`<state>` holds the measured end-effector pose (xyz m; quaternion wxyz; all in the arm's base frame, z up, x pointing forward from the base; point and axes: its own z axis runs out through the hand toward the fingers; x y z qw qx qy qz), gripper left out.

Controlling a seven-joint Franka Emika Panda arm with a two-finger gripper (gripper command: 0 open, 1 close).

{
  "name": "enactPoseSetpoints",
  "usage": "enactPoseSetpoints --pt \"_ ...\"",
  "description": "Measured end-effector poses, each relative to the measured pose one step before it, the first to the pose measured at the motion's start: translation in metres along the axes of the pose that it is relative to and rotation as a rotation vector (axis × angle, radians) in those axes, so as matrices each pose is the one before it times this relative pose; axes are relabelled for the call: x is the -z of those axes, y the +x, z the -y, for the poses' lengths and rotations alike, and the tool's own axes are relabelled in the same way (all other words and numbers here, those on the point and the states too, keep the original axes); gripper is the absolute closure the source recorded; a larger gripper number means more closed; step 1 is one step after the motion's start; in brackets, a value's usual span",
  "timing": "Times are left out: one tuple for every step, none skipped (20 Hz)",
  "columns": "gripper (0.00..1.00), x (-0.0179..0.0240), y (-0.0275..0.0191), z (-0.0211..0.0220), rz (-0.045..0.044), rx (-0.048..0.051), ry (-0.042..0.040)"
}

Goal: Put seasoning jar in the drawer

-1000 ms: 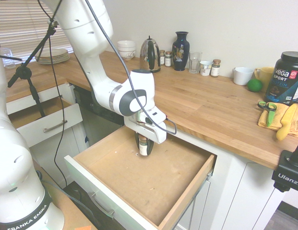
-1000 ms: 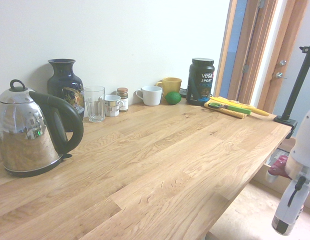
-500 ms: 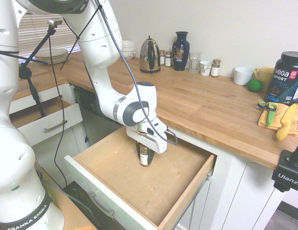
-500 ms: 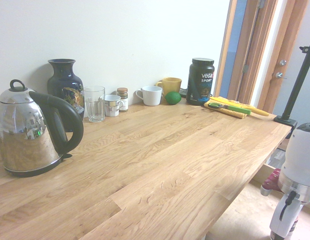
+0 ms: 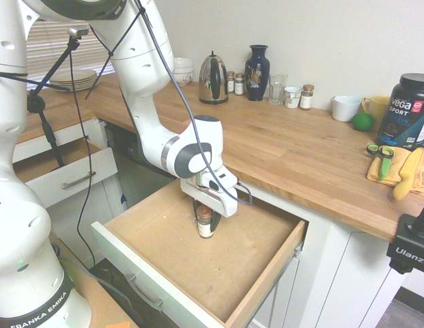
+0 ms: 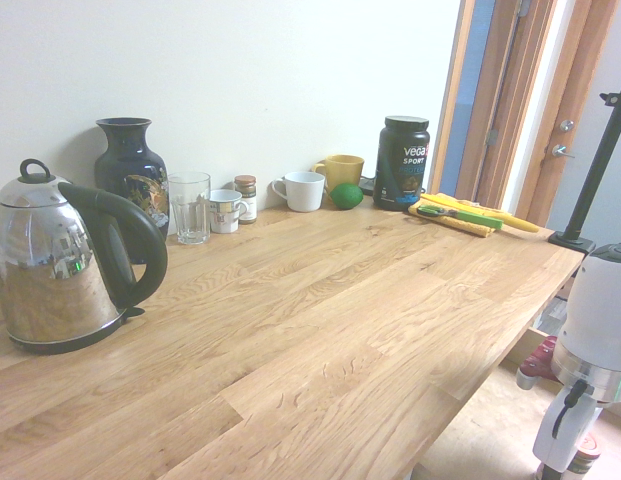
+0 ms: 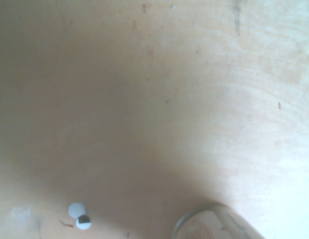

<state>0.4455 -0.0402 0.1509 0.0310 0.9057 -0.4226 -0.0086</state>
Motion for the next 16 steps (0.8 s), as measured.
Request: enactPoseSetpoints --pt "0.00 0.00005 -0.00029 0.00031 -0.00022 0.00100 -0.00003" --pt "0.00 0.00011 -0.00040 0.00045 -0.00037 0.00061 0.00001" --pt "0.00 0.00034 -0.00025 0.00046 -0.00070 0.00039 0.00045" --pt "0.00 0.00073 -0.00012 0.00057 -0.00133 0.00099 0.00103" --pt "0.00 0.00148 -0.00006 0.00083 -0.00231 0.00118 0.00240" --pt "0.00 0.00302 0.00014 0.00123 -0.00411 0.00144 0.00469" --pt "0.00 0.00487 0.00044 0.00163 -0.00578 0.00123 0.00724" --pt "0.00 0.00663 0.00065 0.00180 -0.00650 0.00064 0.00924" --pt "0.00 0.00825 0.00042 0.00151 -0.00555 -0.00014 0.00921" --pt "0.00 0.00911 0.00020 0.00075 -0.00459 -0.00103 0.00885" --pt "0.00 0.00971 -0.00013 -0.00012 -0.00353 -0.00143 0.00829" --pt "0.00 0.01034 -0.00020 -0.00016 -0.00473 -0.00094 0.00949" --pt "0.00 0.01116 -0.00071 -0.00075 -0.00485 -0.00151 0.01030" --pt "0.00 0.01095 -0.00106 -0.00106 -0.00358 -0.00189 0.00951" --pt "0.00 0.01088 -0.00120 -0.00082 -0.00316 -0.00174 0.00919" --pt "0.00 0.01041 -0.00204 -0.00134 0.00056 -0.00236 0.00519"
